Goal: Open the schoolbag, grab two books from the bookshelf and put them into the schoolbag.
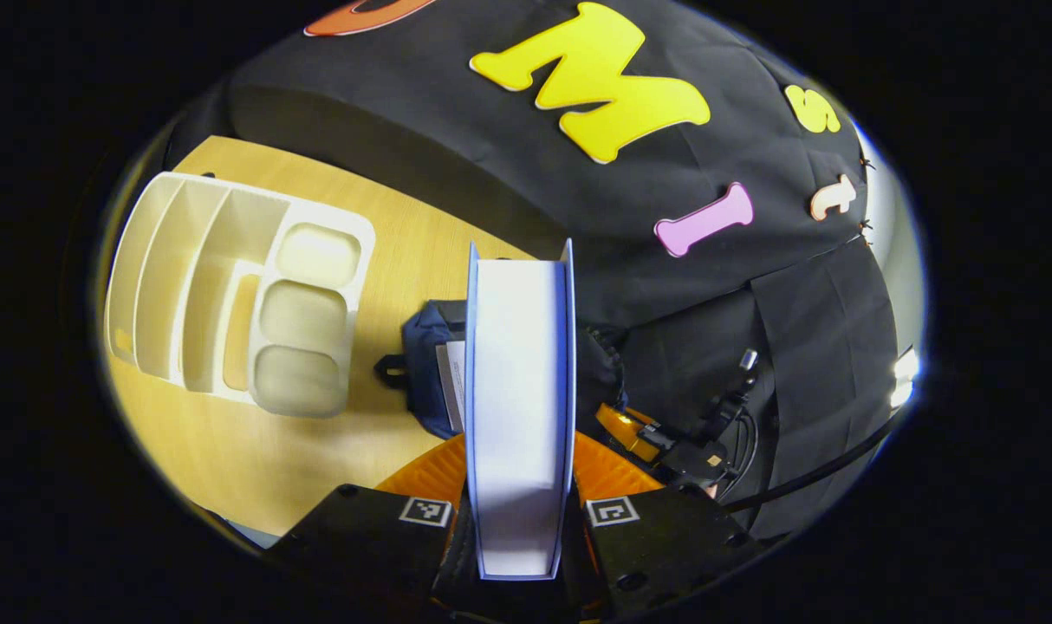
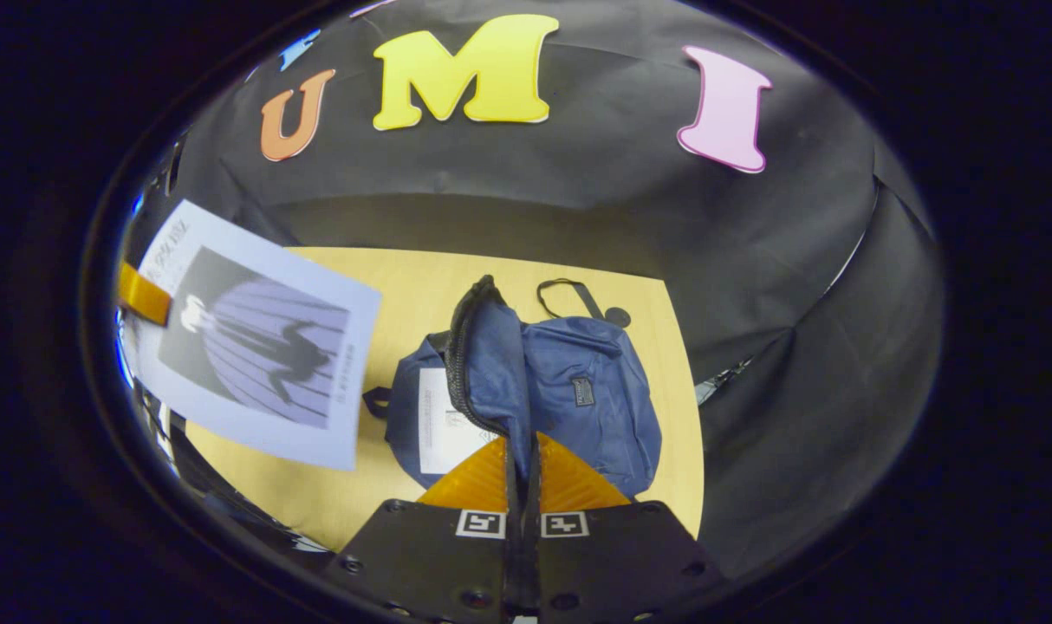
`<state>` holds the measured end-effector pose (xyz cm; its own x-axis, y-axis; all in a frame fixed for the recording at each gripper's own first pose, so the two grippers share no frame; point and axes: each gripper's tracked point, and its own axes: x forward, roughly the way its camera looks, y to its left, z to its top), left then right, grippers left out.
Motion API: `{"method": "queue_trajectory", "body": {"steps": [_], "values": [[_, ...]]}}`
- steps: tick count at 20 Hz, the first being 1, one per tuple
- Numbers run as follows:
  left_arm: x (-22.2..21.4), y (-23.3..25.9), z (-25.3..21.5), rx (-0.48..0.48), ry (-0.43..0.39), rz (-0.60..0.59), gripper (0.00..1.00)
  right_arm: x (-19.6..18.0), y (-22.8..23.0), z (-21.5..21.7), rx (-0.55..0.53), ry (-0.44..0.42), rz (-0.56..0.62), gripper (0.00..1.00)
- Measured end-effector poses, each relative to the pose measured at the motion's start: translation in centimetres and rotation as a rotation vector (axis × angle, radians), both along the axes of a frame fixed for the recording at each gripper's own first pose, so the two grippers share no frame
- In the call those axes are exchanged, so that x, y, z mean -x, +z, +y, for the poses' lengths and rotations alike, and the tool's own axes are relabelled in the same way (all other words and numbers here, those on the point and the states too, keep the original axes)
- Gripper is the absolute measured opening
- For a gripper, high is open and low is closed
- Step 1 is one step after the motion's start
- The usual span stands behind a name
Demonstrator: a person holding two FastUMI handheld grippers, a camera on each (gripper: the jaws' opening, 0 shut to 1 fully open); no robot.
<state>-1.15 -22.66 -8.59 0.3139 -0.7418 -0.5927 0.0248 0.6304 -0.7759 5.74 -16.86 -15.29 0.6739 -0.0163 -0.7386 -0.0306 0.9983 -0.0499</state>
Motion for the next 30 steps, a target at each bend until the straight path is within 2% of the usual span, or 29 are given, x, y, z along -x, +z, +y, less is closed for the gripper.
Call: {"method": "queue_trajectory", "body": {"steps": [2,5,8,15,22,25,26,27,30], "values": [[0.4,-2.3,-2.2,0.030,0.016,0.046,0.42,-0.2,0.0,-0.3,-0.007,-0.007,0.005,0.00],[0.0,-6.2,-4.5,0.010,0.048,0.071,0.42,-0.4,0.1,-0.3,-0.012,-0.008,0.011,0.00],[-0.7,-8.6,-6.9,0.035,0.079,0.101,0.43,-0.5,0.7,-0.1,-0.021,-0.007,0.007,0.00],[-2.3,-12.2,-12.2,0.101,0.101,0.084,0.42,-0.5,1.6,0.8,0.003,0.023,0.009,0.01],[-3.7,-13.7,-15.9,0.210,0.098,0.028,0.42,-0.6,2.8,3.4,0.013,0.067,-0.010,0.00],[-3.9,-14.8,-16.9,0.267,0.125,0.051,0.42,-0.4,2.7,4.4,0.021,0.088,-0.002,0.00],[-4.0,-15.2,-17.4,0.286,0.130,0.054,0.42,-0.4,2.5,4.8,0.023,0.096,0.003,0.03],[-4.2,-15.6,-17.8,0.307,0.136,0.056,0.42,-0.4,2.6,4.9,0.029,0.101,0.004,0.00],[-4.6,-16.7,-19.1,0.356,0.148,0.073,0.42,-0.4,2.5,5.3,0.048,0.110,0.008,0.00]]}}
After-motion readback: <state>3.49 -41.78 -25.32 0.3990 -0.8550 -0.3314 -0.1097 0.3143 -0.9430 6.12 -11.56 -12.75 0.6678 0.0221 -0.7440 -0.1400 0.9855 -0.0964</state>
